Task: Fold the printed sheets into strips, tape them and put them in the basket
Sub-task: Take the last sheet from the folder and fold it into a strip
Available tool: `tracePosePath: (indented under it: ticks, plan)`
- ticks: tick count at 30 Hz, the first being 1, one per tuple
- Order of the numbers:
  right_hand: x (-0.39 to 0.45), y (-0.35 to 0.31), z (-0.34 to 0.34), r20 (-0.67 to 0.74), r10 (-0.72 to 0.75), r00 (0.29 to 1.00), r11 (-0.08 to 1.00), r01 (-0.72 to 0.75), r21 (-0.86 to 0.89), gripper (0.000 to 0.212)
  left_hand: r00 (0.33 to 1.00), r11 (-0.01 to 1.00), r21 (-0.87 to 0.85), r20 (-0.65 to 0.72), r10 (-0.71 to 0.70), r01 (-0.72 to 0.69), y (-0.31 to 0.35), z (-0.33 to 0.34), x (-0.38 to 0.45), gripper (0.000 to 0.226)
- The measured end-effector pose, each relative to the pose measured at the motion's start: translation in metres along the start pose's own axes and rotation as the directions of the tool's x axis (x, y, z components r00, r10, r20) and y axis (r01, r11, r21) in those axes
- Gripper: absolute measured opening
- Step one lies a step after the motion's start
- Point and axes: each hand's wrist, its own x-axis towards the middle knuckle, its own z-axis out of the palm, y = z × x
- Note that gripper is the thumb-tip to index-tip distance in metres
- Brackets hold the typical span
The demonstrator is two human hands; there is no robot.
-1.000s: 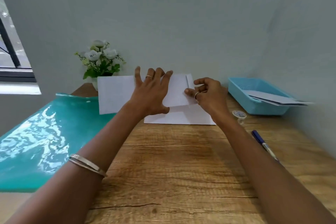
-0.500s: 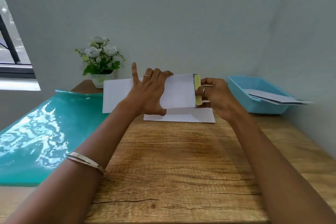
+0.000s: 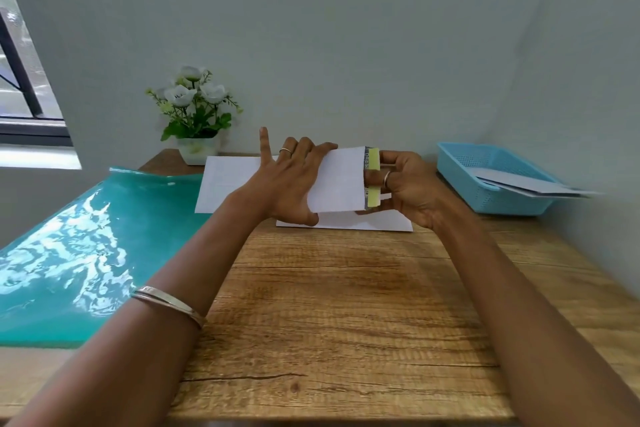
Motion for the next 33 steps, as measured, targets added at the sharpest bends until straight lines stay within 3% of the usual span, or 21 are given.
tracePosePath:
  ticks: [4,14,19,21,24,27,29,33]
  plan:
    - [0.003,0.008,0.009,-0.058,0.033,0.998,0.998,-0.036,-0.06,0.028,0.999,0.998,0.046,-0.025,0.045,-0.044,0.005,-0.002,0.001,0.112]
    - [-0.002,0.003,0.011,-0.094,-0.151,0.984,0.985,0.143,-0.092,0.021,0.992,0.998,0.064,-0.119,0.029,-0.021,-0.003,-0.012,0.002,0.09]
    - [0.001,0.003,0.006,-0.034,-0.082,0.996,0.989,0.077,-0.126,0.015,0.992,0.999,0.048,-0.127,0.006,0.0,-0.01,-0.016,-0.001,0.082]
    - [0.006,0.006,-0.008,-0.083,-0.083,0.993,0.982,0.068,-0.174,0.02,0.993,0.998,0.049,-0.112,-0.031,0.037,-0.022,-0.017,-0.003,0.081]
    - [0.012,0.011,-0.031,-0.13,-0.147,0.98,0.842,0.056,-0.536,0.052,0.99,0.991,0.049,-0.071,-0.119,0.122,-0.044,-0.018,-0.009,0.082]
    - [0.01,0.019,-0.032,0.076,0.037,0.996,0.522,0.046,-0.852,0.092,0.983,0.983,0.037,-0.034,-0.18,0.181,-0.058,-0.017,-0.014,0.084]
    - [0.014,0.025,-0.025,0.177,0.13,0.975,0.365,0.119,-0.923,0.103,0.979,0.979,0.012,-0.005,-0.204,0.204,-0.061,-0.015,-0.016,0.086]
    - [0.019,0.024,-0.019,0.211,0.176,0.962,0.354,0.139,-0.925,0.091,0.976,0.976,-0.023,0.027,-0.216,0.217,-0.059,-0.012,-0.017,0.089]
